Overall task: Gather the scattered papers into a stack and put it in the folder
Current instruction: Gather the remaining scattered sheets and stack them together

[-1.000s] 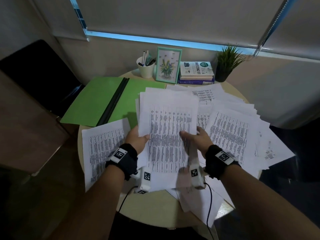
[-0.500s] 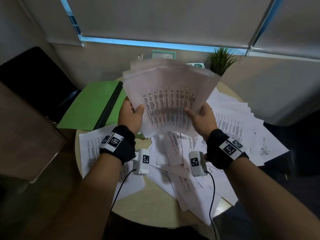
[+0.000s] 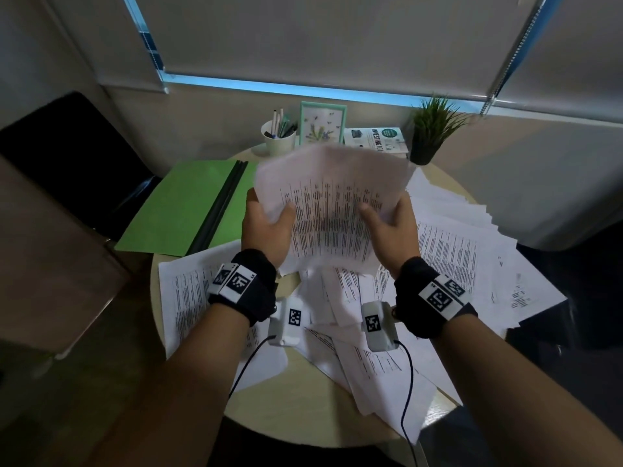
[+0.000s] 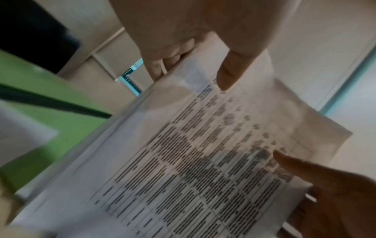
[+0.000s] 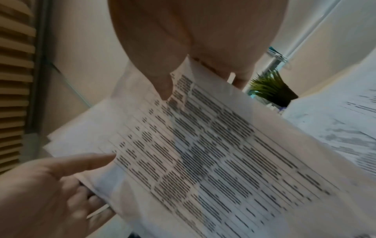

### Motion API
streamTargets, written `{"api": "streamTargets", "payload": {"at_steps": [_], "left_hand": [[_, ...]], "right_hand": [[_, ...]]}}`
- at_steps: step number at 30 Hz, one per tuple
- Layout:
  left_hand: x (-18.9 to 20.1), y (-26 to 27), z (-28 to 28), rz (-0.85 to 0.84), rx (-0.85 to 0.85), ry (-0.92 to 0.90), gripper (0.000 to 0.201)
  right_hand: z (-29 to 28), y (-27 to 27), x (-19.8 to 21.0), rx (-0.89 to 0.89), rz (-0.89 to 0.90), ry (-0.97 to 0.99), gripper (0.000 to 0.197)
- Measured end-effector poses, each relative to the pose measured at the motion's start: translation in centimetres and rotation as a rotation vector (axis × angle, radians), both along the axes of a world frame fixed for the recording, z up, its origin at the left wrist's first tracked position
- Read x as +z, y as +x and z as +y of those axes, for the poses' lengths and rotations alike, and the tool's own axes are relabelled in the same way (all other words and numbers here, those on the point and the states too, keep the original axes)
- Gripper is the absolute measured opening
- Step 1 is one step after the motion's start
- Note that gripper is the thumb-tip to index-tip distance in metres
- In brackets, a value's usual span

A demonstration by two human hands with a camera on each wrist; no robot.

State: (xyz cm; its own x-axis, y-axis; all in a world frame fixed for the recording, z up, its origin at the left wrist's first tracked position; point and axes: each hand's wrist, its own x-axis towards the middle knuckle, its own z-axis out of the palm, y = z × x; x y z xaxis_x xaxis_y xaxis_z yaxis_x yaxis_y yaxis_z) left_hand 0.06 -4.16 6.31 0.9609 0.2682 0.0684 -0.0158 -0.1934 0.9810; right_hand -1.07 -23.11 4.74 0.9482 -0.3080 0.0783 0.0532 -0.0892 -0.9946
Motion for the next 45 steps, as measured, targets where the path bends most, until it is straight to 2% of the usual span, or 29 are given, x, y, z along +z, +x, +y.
{"api": "streamTargets", "payload": {"at_steps": [3, 6, 11, 14, 16, 21, 27, 30, 32, 35, 37, 40, 41, 45], "left_hand": [[-1.0, -0.1, 0.6, 0.087, -0.009, -0.091, 0.045], [-0.9, 0.3, 0.4, 0.112, 0.000, -0.096, 0.038], [1.3, 1.7, -0.5, 0.010, -0.018, -0.161, 0.041], [2.1, 2.2, -0.5, -0.034, -0.027, -0.219, 0.049], [1.9, 2.5, -0.3, -0.021, -0.020, -0.238, 0.048], [0.2, 3.3, 0.3, 0.048, -0.059, -0.110, 0.039], [0.3, 4.3, 0.9, 0.009, -0.099, -0.154, 0.041], [-0.9, 4.3, 1.5, 0.007, -0.124, -0.135, 0.039], [-2.1, 4.1, 1.9, 0.082, -0.198, -0.076, 0.035], [-3.2, 3.9, 2.5, 0.143, -0.339, 0.112, 0.031], [-2.8, 4.1, 3.0, 0.146, -0.352, 0.147, 0.029], [-1.3, 4.6, 4.4, 0.144, -0.296, 0.095, 0.024], [-0.9, 4.9, 5.0, 0.133, -0.270, 0.085, 0.025], [-0.9, 5.2, 9.1, 0.147, -0.166, 0.106, 0.035]], "right_hand": [[0.5, -0.5, -1.3, -0.045, 0.054, 0.058, 0.039], [1.6, -0.4, -1.5, -0.049, 0.104, -0.009, 0.022], [3.8, 0.3, 0.9, -0.134, -0.035, -0.033, 0.005], [4.4, 0.1, 1.5, -0.238, -0.096, -0.016, 0.012], [4.5, -0.1, 1.0, -0.285, -0.066, -0.033, 0.019], [4.3, -0.2, -0.9, -0.357, 0.086, -0.048, 0.014], [4.7, 0.0, 0.5, -0.376, 0.036, -0.145, 0.013], [4.9, -0.5, -0.3, -0.410, 0.072, -0.186, 0.016], [5.1, -0.8, -1.5, -0.393, 0.178, -0.242, 0.016], [5.5, -1.0, -2.5, -0.363, 0.279, -0.332, 0.016], [5.8, -0.7, -1.9, -0.369, 0.247, -0.347, 0.021], [6.6, 0.0, 0.2, -0.351, 0.161, -0.385, 0.018], [7.1, 0.5, 0.8, -0.326, 0.136, -0.397, 0.022], [9.5, 1.9, 1.8, -0.157, 0.122, -0.398, 0.057]]}}
